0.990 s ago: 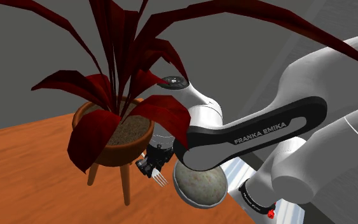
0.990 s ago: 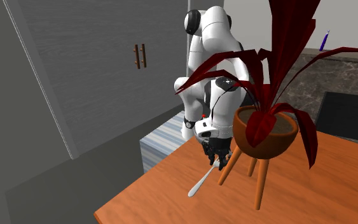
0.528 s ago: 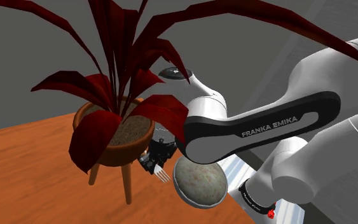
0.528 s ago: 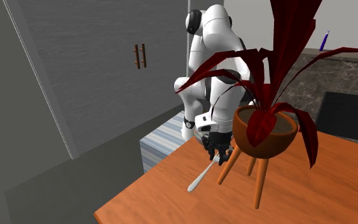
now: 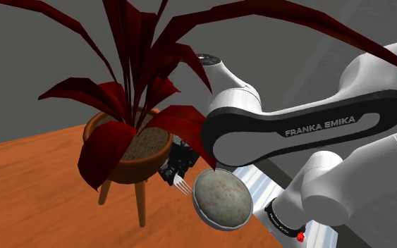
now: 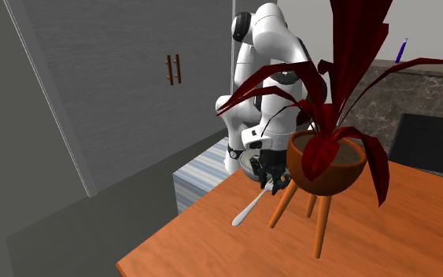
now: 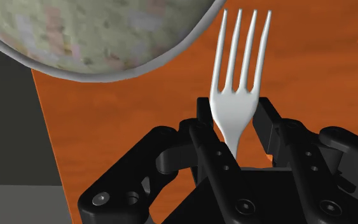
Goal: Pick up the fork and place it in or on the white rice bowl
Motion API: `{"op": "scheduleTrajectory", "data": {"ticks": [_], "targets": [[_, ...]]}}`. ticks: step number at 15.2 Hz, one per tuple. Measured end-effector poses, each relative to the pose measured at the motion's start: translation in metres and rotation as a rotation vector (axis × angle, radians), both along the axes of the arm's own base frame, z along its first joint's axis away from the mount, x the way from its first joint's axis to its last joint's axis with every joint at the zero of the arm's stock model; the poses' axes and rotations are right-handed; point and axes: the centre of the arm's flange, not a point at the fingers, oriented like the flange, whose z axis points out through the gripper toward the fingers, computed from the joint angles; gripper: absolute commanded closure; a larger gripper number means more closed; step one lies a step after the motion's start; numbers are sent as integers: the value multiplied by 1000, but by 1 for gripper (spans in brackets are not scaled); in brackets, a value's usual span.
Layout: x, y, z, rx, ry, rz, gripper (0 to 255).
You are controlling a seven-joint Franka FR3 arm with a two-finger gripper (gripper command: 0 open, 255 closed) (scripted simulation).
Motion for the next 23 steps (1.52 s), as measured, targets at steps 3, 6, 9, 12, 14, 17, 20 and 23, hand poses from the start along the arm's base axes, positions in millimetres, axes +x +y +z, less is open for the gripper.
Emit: {"op": "scheduleTrajectory", "data": {"ticks": [3,6,9,12,14,17,20,23], "targets": [[-2,0,16,0,0,0,255],[-1,0,32,-1,1,0,255],[0,0,48,0,0,0,255],[0,0,63,0,0,0,255],[-1,0,74,0,0,0,255],[-1,1,89,-1,1,1,255],[-6,-3,102,0,0,0,255],[-36,-18,104,-1,0,0,255]]}}
